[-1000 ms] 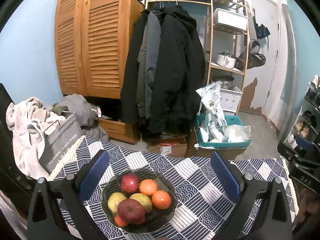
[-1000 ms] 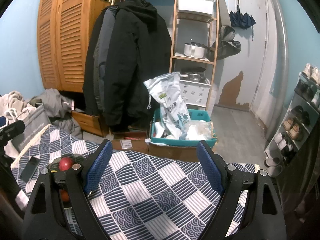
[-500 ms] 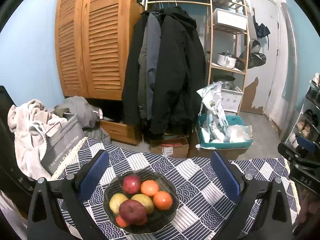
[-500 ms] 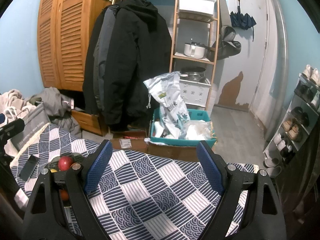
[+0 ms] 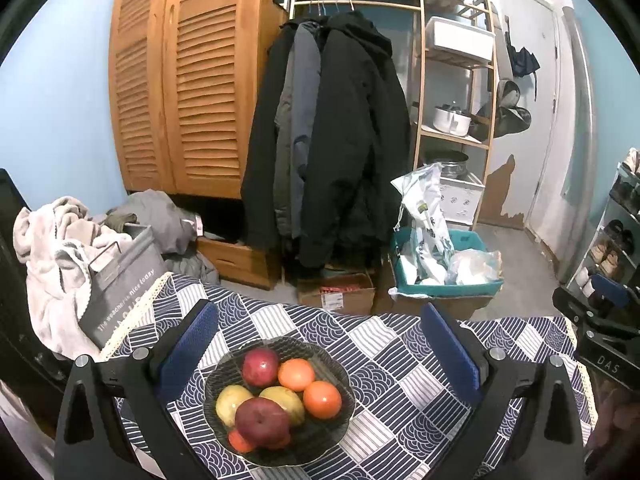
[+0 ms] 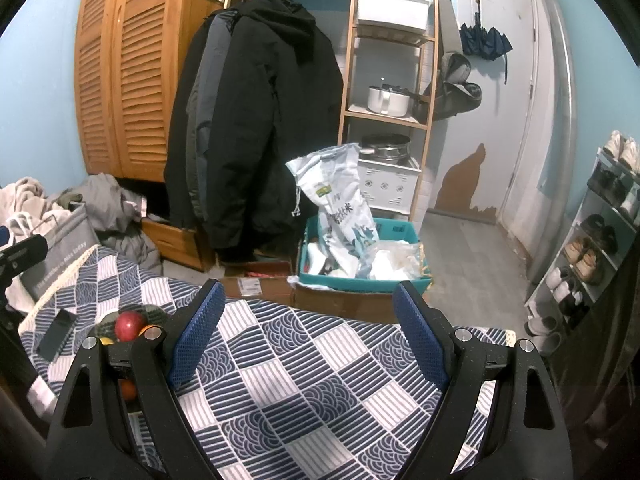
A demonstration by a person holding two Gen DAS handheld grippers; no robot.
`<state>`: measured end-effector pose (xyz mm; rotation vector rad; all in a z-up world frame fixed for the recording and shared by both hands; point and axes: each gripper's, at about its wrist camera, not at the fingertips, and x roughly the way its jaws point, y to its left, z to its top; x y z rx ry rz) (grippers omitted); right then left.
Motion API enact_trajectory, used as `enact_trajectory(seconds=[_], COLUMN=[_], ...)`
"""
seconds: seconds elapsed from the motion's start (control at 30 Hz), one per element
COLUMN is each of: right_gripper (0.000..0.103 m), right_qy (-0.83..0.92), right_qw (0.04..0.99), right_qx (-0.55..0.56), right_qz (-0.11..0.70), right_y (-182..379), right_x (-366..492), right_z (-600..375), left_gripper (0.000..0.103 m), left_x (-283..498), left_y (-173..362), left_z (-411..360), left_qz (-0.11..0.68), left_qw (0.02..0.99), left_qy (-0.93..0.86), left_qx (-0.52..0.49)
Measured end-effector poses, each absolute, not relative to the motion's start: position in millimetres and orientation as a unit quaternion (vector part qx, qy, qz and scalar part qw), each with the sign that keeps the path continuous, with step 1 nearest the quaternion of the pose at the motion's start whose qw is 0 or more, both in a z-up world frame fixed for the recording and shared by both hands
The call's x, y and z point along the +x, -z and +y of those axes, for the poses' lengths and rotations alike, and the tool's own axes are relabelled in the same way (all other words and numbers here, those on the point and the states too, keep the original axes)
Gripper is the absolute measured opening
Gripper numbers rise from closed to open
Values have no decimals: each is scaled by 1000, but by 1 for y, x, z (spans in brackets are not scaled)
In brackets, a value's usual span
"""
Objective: Organize fruits
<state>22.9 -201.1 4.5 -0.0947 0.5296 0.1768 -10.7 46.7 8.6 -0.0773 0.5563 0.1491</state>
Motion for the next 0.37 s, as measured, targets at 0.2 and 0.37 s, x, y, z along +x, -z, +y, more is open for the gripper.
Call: enact_trajectory(seconds=[0.2, 0.37], right_gripper=[85, 85], right_qy=[-88, -88], right_qw=[960, 960], right_qx=[-46, -47], right_qz=[261, 261], right_y=[-5, -5], right_x=[24, 23], right_z=[-200, -200], left_gripper=[102, 102], left_x=[-12, -11], left_y=[-8, -7], left_z=[44, 41], left_qz=[271, 274], left_qw=[959, 958], left_qy=[-72, -70], left_qx=[-35, -35])
